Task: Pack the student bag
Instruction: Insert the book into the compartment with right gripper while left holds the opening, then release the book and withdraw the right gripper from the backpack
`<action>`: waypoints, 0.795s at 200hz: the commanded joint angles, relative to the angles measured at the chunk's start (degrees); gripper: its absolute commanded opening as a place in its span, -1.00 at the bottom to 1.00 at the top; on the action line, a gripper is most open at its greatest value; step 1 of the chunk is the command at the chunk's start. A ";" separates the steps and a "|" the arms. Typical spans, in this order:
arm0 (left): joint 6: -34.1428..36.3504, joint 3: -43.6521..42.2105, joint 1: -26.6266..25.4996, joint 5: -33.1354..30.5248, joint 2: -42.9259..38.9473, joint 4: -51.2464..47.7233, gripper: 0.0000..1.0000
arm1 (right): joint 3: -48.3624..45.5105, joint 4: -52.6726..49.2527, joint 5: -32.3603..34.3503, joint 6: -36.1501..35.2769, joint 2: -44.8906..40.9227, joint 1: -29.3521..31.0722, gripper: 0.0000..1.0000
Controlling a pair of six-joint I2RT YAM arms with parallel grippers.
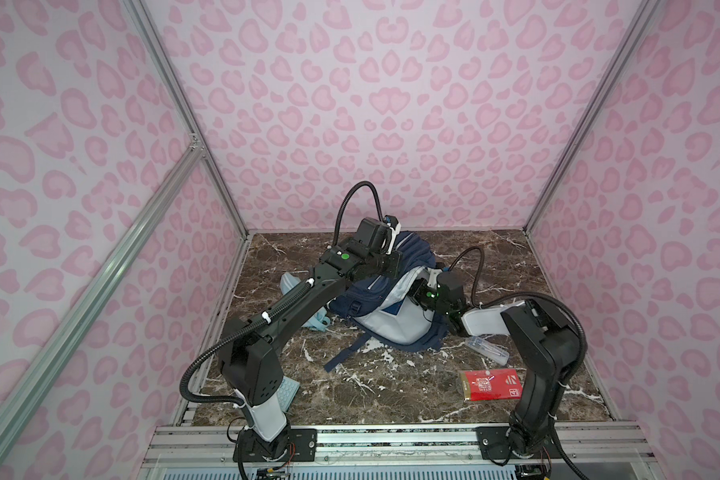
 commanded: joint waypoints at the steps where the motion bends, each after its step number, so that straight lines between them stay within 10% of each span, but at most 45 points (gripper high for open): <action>1: -0.25 0.41 0.08 3.47 -0.71 6.99 -0.93 | 4.79 5.61 2.35 3.47 4.80 0.52 -1.00; 84: -3.09 -1.79 0.89 4.60 1.44 8.71 -0.94 | 3.21 -5.52 4.03 1.32 2.12 1.28 0.22; 159: -9.66 -8.64 0.44 6.93 4.45 16.79 -0.93 | -16.56 -27.17 1.75 -15.56 -24.11 -1.21 0.11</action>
